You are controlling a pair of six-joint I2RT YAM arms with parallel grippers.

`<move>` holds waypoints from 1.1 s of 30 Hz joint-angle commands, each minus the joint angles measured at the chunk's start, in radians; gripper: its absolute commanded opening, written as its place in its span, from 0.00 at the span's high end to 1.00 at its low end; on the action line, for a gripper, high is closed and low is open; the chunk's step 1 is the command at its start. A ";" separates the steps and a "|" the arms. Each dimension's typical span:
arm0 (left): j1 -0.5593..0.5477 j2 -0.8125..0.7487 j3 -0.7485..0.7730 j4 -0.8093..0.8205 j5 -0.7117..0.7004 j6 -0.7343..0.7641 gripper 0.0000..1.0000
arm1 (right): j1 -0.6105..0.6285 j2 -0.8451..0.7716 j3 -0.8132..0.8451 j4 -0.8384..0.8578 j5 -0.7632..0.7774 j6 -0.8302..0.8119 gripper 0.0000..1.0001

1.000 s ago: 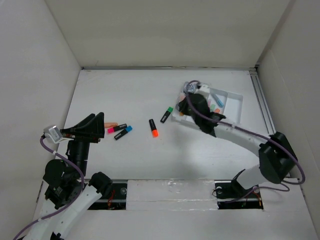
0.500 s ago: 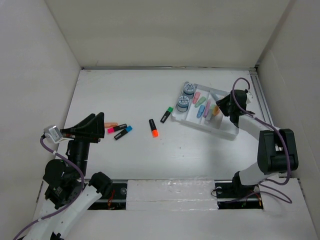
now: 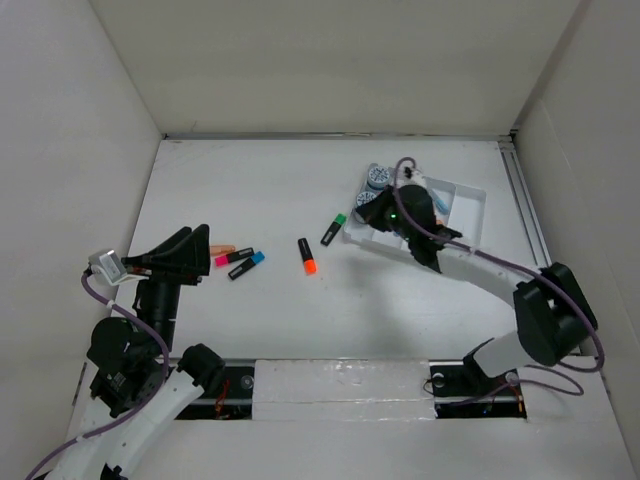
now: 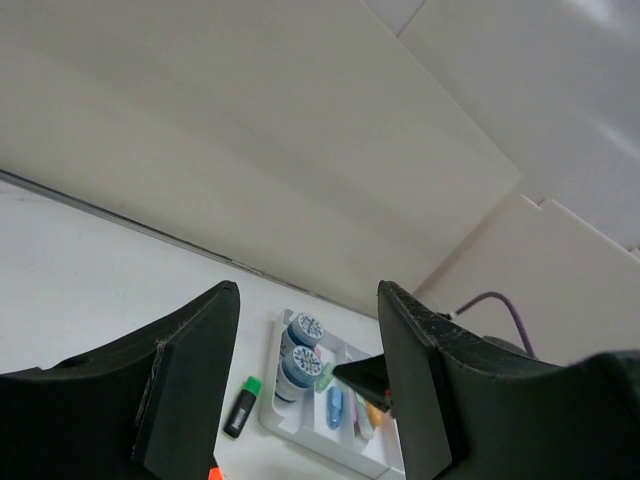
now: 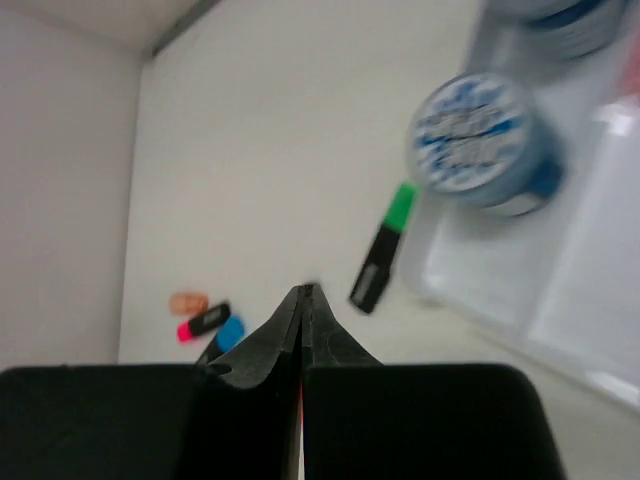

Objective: Organize the desk

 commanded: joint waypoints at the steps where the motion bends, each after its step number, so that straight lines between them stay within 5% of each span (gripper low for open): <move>1: 0.005 0.017 -0.003 0.040 0.015 0.012 0.47 | 0.168 0.114 0.117 0.077 -0.050 -0.104 1.00; 3: 0.005 0.014 -0.005 0.038 0.006 0.012 0.47 | 0.271 0.235 0.246 0.023 -0.054 -0.141 0.92; 4: 0.005 0.009 -0.005 0.038 0.008 0.012 0.47 | 0.299 0.277 0.294 -0.013 -0.036 -0.147 0.77; 7: 0.005 0.006 -0.007 0.038 0.011 0.011 0.47 | 0.377 0.429 0.478 -0.180 0.137 -0.151 0.53; 9: 0.005 0.004 -0.007 0.038 0.015 0.011 0.47 | 0.403 0.483 0.536 -0.278 0.287 -0.145 0.51; 15: 0.005 -0.008 -0.008 0.038 0.017 0.009 0.47 | 0.444 0.576 0.572 -0.360 0.466 -0.104 0.50; 31: 0.005 -0.003 -0.007 0.041 0.026 0.009 0.47 | 0.506 0.728 0.645 -0.481 0.532 -0.095 0.47; 33: 0.005 -0.003 -0.008 0.040 0.026 0.008 0.47 | 0.515 0.730 0.644 -0.484 0.533 -0.093 0.60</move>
